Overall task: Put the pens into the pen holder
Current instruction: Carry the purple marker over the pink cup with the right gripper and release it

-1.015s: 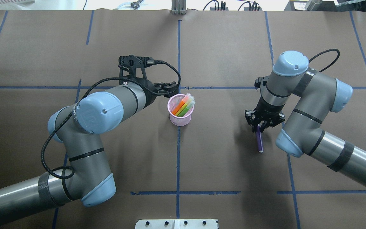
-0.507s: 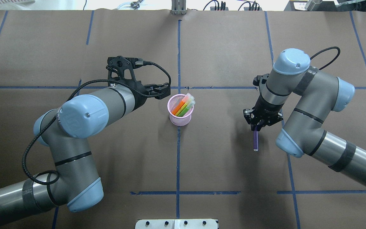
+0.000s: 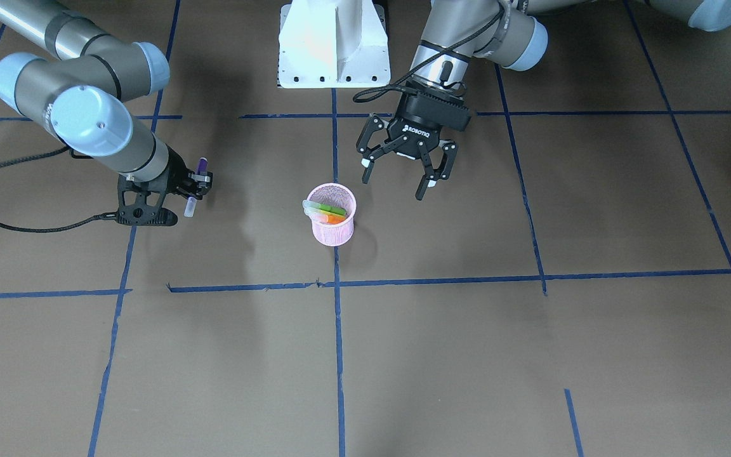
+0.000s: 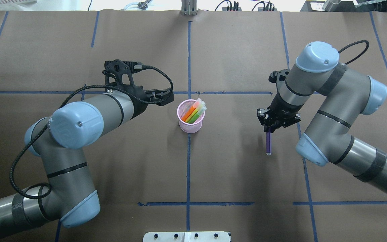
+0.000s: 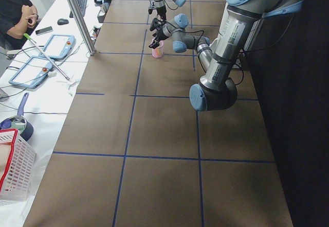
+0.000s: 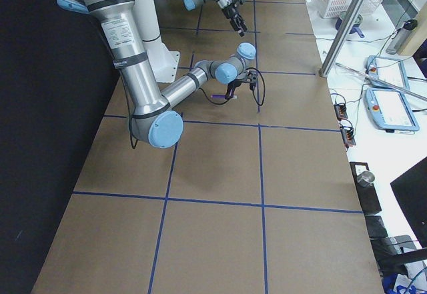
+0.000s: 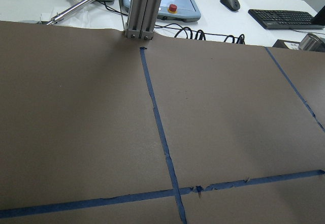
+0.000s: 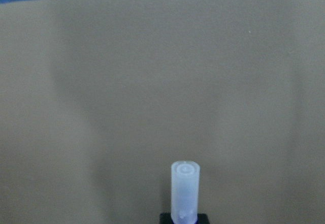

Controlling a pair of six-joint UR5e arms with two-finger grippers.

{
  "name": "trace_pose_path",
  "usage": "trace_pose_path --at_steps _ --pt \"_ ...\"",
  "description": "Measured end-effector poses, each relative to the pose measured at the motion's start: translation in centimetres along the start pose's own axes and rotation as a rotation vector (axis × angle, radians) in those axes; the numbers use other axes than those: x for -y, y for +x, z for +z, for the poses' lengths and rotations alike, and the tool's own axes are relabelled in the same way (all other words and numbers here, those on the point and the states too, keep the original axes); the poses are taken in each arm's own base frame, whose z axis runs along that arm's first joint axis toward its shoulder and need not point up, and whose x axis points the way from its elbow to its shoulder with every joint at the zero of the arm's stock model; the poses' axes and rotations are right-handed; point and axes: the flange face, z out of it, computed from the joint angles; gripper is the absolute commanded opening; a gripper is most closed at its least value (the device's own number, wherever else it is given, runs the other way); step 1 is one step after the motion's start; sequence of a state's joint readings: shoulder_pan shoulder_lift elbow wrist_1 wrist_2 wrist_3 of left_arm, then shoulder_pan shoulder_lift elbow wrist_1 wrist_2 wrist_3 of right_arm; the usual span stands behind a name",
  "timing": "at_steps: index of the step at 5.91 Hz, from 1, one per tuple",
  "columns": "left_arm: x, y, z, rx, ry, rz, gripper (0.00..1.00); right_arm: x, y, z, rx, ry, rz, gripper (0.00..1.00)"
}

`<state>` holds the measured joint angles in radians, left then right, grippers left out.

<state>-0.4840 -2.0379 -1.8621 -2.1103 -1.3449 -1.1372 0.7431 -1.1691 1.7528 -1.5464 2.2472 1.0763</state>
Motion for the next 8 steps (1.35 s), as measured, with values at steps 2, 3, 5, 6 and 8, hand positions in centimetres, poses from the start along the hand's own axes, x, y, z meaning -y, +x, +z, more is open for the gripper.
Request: trace_pose_path --at_steps 2,3,5,6,8 --pt "-0.9 -3.9 -0.6 0.049 -0.012 0.015 0.99 -1.0 -5.3 -5.0 0.041 0.187 0.031 0.0" --pt "-1.2 -5.7 -0.7 0.07 -0.029 0.019 0.99 -2.0 -8.3 -6.7 0.061 0.293 0.035 0.0" --pt "-1.2 -7.8 -0.9 0.089 -0.058 0.017 0.99 -4.9 -14.5 -8.3 0.1 0.513 0.032 0.0" --pt "-1.2 -8.1 -0.9 0.092 -0.061 0.017 0.99 -6.7 -17.2 -8.1 0.122 0.632 0.016 0.0" --pt "-1.2 -8.2 -0.9 0.092 -0.063 0.016 0.99 -10.4 -20.5 -5.7 0.152 0.849 -0.026 0.0"
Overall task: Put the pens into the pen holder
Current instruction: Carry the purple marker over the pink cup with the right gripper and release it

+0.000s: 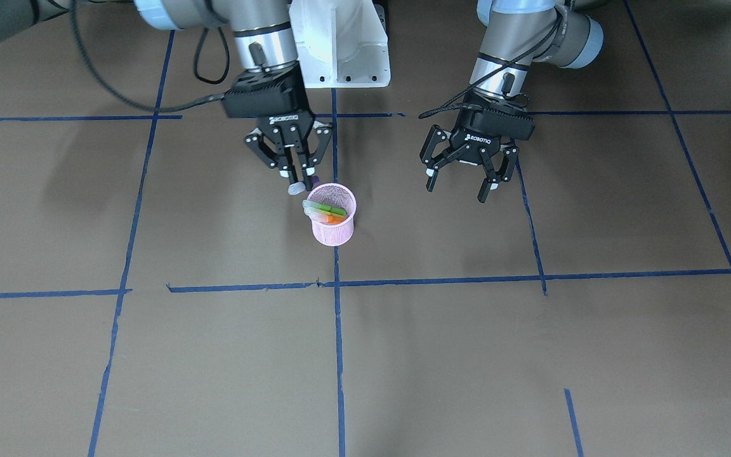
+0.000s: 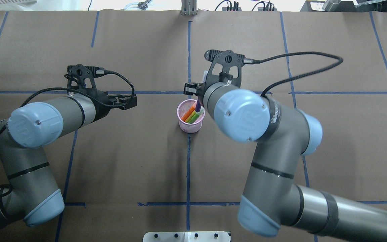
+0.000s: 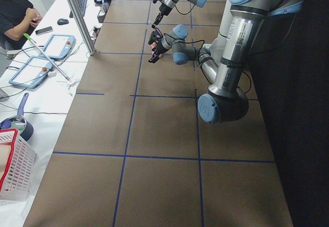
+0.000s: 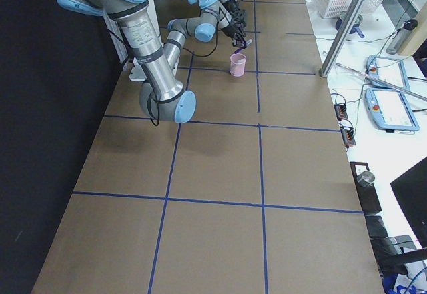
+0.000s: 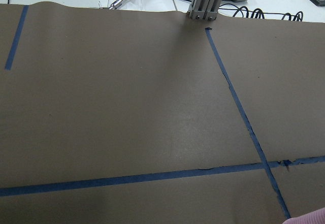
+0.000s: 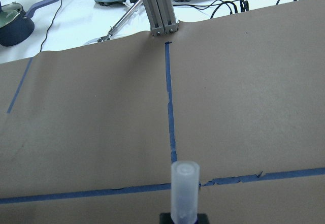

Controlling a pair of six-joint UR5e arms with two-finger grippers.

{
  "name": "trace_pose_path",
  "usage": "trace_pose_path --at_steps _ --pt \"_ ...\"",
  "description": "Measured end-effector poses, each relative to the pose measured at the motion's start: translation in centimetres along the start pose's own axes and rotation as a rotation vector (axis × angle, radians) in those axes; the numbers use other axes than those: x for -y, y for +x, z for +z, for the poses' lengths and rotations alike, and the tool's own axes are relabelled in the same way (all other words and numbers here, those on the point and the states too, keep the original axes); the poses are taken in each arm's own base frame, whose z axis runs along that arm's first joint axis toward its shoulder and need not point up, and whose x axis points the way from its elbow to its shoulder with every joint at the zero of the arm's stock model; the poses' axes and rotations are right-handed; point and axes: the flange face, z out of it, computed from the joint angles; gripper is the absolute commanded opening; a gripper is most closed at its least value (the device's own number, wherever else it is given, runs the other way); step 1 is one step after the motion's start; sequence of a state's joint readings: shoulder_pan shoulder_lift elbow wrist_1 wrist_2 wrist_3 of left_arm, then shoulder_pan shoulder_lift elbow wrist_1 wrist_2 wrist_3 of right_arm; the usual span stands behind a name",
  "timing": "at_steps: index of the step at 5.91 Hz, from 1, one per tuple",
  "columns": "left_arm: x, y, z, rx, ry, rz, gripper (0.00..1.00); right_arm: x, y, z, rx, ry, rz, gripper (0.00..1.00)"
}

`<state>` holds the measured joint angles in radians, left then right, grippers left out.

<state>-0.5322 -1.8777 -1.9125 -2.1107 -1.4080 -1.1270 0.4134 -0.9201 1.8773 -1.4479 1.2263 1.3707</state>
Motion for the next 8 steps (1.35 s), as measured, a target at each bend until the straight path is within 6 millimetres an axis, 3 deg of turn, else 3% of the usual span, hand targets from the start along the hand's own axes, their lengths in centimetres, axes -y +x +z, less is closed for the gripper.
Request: trace_pose_path --at_steps 3,4,5,7,8 --pt "0.0 0.0 0.0 0.0 0.0 0.0 0.99 -4.4 -0.9 1.9 -0.016 0.12 -0.039 0.04" --pt "0.0 0.1 0.0 -0.001 0.001 -0.001 0.99 -5.0 -1.0 3.0 -0.011 0.135 -0.038 0.75" --pt "0.1 0.1 0.0 -0.001 0.002 -0.001 0.99 -5.3 -1.0 3.7 -0.009 0.142 -0.038 0.99" --pt "0.0 -0.2 0.1 0.005 -0.002 0.001 0.98 -5.0 -1.1 3.0 0.006 0.136 -0.038 1.0" --pt "-0.2 -1.7 0.6 0.029 -0.024 0.054 0.98 -3.6 -0.4 1.3 0.04 0.093 -0.023 1.0"
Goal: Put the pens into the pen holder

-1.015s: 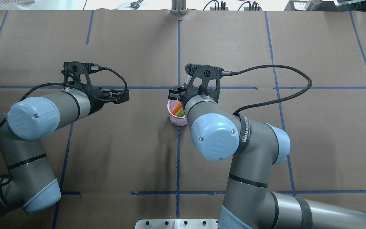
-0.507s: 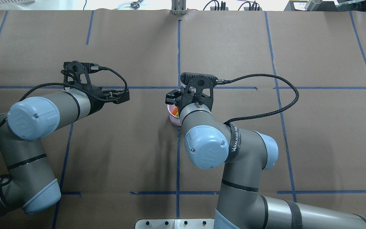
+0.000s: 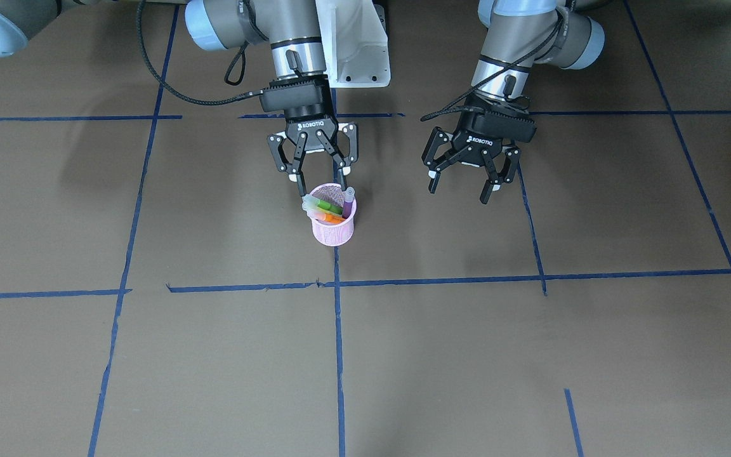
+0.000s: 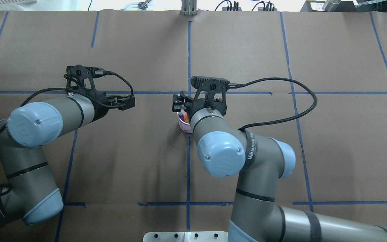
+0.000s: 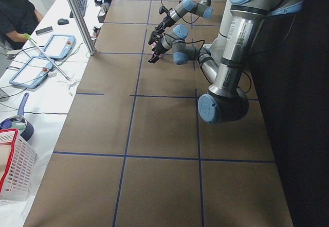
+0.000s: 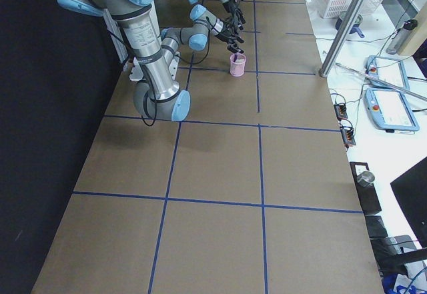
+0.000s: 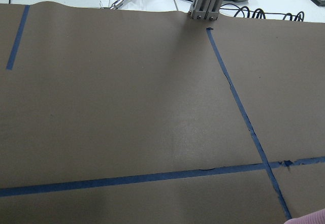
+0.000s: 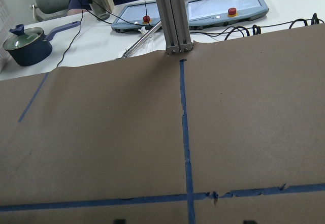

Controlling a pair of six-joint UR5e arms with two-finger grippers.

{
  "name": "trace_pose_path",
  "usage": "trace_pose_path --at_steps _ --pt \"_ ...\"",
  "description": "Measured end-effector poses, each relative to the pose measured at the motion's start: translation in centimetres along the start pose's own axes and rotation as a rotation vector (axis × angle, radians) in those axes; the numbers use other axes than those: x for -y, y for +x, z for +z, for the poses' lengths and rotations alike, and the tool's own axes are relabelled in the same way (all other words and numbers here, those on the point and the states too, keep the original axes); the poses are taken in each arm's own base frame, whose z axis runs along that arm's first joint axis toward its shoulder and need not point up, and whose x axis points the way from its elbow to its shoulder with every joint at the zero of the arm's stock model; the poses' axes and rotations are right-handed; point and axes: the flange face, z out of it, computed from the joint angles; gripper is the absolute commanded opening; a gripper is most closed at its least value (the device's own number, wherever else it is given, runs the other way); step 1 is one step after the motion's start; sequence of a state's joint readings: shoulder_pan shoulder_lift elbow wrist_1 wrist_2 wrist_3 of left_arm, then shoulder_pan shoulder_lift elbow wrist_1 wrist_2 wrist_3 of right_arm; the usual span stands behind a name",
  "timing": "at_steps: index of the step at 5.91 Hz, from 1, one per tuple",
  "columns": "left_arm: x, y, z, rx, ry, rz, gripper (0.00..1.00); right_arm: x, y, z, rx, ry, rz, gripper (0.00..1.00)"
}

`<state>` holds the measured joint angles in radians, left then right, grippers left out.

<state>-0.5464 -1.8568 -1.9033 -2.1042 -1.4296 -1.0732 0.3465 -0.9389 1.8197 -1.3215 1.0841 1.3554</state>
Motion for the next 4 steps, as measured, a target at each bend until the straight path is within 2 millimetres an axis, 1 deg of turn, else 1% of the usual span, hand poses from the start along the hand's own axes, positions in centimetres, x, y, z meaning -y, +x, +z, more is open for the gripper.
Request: trace_pose_path --at_steps 1,2,3,4 --pt "-0.3 -3.4 0.5 0.038 -0.051 0.097 0.99 2.2 2.2 -1.0 0.021 -0.08 0.02 1.0" --pt "-0.5 -8.2 1.1 0.075 -0.134 0.178 0.99 5.0 6.1 -0.8 0.013 -0.181 0.029 1.0" --pt "-0.3 -13.6 1.5 0.1 -0.228 0.221 0.99 8.0 10.9 -0.1 -0.012 -0.274 0.008 1.0" --pt "0.6 -18.7 1.4 0.113 -0.303 0.237 1.0 10.9 16.9 0.8 -0.048 -0.365 -0.039 1.0"
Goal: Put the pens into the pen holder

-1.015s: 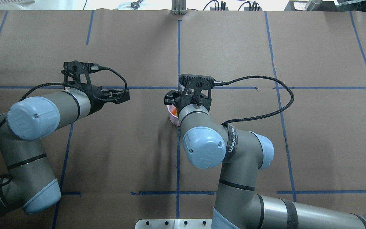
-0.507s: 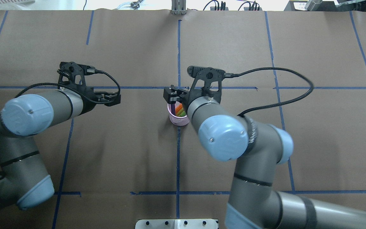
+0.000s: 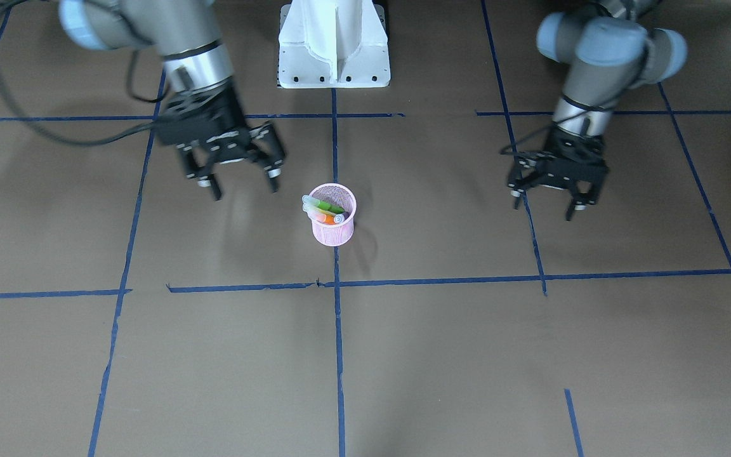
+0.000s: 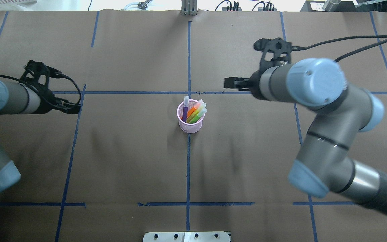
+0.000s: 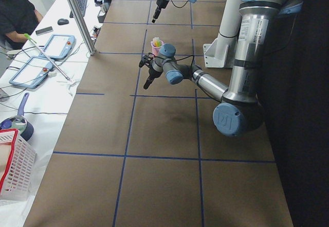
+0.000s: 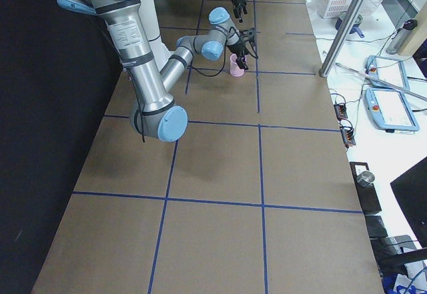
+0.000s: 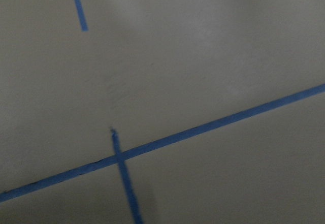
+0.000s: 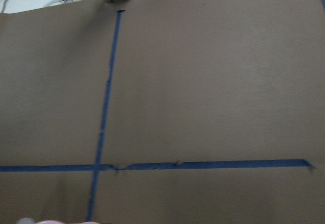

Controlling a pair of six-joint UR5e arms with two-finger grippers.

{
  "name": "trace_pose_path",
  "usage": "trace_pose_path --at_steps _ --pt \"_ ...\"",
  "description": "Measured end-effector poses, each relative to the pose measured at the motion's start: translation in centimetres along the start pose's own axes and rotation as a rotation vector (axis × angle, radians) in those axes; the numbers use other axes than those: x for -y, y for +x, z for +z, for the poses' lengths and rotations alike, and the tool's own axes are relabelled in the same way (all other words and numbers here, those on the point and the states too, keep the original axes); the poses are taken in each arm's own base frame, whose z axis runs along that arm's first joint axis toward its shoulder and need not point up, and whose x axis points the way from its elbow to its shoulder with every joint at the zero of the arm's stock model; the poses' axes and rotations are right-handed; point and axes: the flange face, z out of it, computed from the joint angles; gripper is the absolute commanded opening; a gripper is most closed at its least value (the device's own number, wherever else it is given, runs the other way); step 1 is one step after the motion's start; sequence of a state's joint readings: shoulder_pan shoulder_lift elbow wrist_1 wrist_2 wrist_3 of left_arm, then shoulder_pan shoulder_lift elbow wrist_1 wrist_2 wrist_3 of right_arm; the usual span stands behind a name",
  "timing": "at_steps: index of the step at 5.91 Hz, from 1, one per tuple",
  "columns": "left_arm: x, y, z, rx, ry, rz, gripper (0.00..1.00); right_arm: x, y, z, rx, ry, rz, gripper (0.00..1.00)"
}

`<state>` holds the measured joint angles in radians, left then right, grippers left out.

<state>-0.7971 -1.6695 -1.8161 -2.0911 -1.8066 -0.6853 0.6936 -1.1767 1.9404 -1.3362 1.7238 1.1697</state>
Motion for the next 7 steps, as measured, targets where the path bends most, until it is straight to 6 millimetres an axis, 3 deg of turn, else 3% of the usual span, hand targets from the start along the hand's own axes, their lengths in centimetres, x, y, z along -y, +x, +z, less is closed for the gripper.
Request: trace_pose_path --at_steps 2,3,5,7 --pt "0.0 -11.7 -0.9 -0.063 -0.132 -0.07 1.0 3.5 14.8 -0.3 -0.072 -0.188 -0.091 1.0" --pt "0.1 -16.3 -2.0 -0.086 -0.165 -0.104 1.0 4.7 20.7 -0.8 -0.089 -0.243 -0.097 1.0" --pt "0.6 -24.2 -5.3 -0.042 -0.208 -0.056 1.0 7.8 31.6 -4.2 -0.114 -0.337 -0.141 1.0" --pt "0.4 -30.9 -9.4 -0.003 -0.28 -0.016 1.0 10.2 41.0 -8.1 -0.144 -0.425 -0.206 1.0"
